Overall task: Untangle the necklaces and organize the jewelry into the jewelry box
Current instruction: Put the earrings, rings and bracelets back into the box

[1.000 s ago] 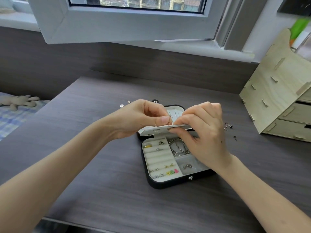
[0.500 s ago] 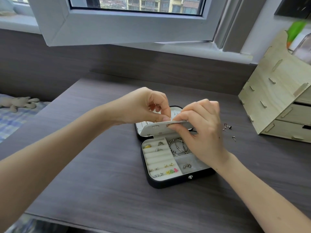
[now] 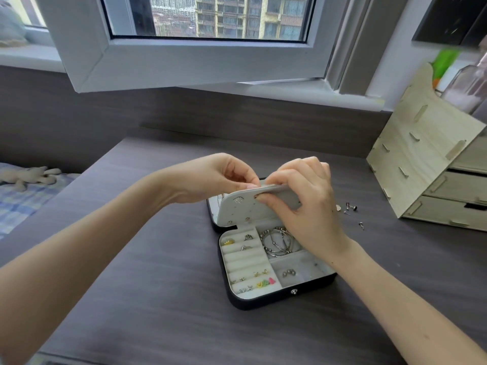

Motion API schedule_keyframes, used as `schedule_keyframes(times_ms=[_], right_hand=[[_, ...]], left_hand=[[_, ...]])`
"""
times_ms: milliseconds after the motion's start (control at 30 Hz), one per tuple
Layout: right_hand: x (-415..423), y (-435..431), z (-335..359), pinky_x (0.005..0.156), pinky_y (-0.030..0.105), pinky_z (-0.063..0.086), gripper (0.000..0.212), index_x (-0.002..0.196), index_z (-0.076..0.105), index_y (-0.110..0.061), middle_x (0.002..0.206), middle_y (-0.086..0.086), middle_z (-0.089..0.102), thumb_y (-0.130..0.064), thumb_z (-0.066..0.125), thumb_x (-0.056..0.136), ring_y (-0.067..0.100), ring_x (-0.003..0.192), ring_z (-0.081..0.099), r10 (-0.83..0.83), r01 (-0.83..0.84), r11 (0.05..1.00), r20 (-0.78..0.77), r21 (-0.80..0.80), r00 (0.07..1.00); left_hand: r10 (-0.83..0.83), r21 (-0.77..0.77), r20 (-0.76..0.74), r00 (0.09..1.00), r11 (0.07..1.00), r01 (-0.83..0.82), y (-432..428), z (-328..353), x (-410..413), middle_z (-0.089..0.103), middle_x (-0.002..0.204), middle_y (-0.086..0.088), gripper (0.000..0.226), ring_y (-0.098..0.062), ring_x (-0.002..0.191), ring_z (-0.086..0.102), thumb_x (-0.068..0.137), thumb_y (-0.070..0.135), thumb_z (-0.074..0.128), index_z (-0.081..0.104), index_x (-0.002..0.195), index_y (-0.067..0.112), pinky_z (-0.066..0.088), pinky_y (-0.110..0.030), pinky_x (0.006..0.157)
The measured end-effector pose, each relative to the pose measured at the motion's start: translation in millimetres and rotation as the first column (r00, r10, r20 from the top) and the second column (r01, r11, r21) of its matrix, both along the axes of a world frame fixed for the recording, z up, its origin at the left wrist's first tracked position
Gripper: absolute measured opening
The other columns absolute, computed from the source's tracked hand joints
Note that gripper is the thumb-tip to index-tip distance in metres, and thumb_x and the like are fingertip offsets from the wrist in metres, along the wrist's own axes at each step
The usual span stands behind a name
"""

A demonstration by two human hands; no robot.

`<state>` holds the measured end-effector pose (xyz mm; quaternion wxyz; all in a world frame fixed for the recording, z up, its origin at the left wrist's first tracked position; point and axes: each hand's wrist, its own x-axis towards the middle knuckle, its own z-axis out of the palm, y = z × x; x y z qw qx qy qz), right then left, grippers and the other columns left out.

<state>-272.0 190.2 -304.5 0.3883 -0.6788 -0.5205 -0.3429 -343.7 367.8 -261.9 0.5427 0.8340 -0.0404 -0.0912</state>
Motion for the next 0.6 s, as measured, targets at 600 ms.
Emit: schedule_keyframes(times_ms=[600], right_hand=[[-13,5,-7,0.061,0.036,0.039,0.008,0.075,0.069,-0.011,0.074,0.003,0.065,-0.007,0.074,0.080,0.023,0.066,0.055,-0.186,0.163,0.982,0.311,0.096,0.932]], left_hand=[[-0.146,0.607,0.095,0.985,0.793,0.060,-6,38,10,0.062,0.077,0.014,0.019,0.005,0.062,0.054,0.092,0.019,0.057,0.061,0.079,0.032,0.043,-0.011,0.057]])
